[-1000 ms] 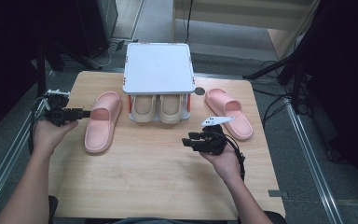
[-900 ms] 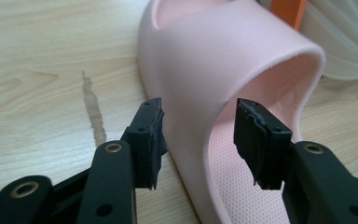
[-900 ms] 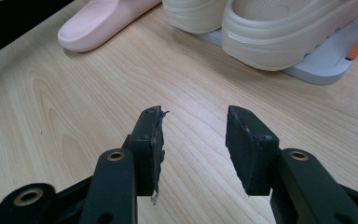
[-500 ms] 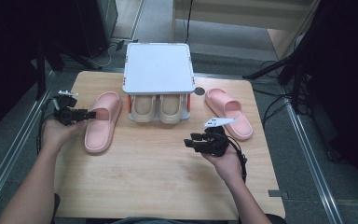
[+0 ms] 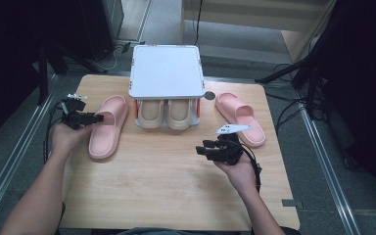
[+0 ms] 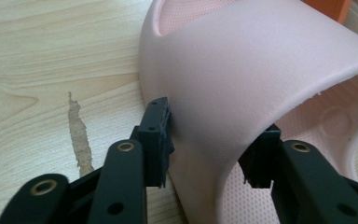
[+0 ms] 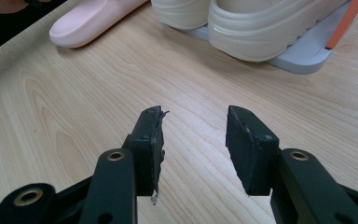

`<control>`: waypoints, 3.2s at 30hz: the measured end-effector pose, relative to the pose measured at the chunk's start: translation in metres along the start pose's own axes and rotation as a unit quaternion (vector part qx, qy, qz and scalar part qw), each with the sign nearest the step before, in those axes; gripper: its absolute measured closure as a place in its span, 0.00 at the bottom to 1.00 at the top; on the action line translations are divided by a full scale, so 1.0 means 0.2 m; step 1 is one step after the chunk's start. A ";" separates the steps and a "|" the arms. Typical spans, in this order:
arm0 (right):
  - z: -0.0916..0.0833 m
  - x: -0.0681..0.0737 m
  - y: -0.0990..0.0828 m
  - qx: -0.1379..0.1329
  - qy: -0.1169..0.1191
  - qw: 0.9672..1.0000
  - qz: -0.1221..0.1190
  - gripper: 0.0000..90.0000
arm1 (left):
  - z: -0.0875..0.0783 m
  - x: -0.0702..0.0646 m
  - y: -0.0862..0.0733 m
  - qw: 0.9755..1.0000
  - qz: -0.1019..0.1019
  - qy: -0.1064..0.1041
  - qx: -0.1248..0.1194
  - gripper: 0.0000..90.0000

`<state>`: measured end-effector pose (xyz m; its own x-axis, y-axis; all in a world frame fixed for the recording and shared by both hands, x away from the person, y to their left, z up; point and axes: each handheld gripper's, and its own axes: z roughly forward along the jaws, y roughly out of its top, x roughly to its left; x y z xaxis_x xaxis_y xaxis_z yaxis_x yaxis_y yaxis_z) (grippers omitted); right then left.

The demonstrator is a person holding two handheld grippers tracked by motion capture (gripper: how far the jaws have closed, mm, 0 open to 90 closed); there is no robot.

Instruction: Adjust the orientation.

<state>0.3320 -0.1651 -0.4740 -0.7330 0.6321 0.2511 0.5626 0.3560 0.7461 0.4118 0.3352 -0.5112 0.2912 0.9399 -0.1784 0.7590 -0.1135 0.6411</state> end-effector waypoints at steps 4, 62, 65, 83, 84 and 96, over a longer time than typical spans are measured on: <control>0.00 0.00 0.00 -0.001 0.000 1.000 -0.003 0.63 | -0.01 0.00 0.01 1.000 -0.003 0.009 -0.002 0.73; 0.03 -0.01 0.06 -0.006 0.018 1.000 -0.009 0.63 | -0.49 -0.27 0.86 0.998 -0.015 0.052 -0.036 0.92; 0.02 -0.01 0.06 -0.009 0.017 1.000 -0.010 0.63 | -0.45 -0.34 0.93 0.998 -0.010 0.046 -0.034 0.92; -0.07 -0.02 -0.01 -0.018 -0.003 1.000 0.001 0.64 | -0.13 -0.56 1.11 0.998 -0.029 0.052 -0.031 0.89; -0.07 -0.03 -0.01 -0.017 -0.005 1.000 0.001 0.64 | -0.12 -0.57 1.12 0.998 -0.028 0.052 -0.029 0.89; -0.11 -0.03 -0.05 -0.021 -0.017 1.000 0.012 0.64 | -0.08 -0.62 1.11 0.999 -0.003 0.032 -0.019 0.73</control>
<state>0.3219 -0.1876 -0.4686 -0.7055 0.6637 0.2483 0.5626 0.3115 0.7658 0.5349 0.1987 -0.3348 0.2485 0.9592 -0.1350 0.7371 -0.0969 0.6688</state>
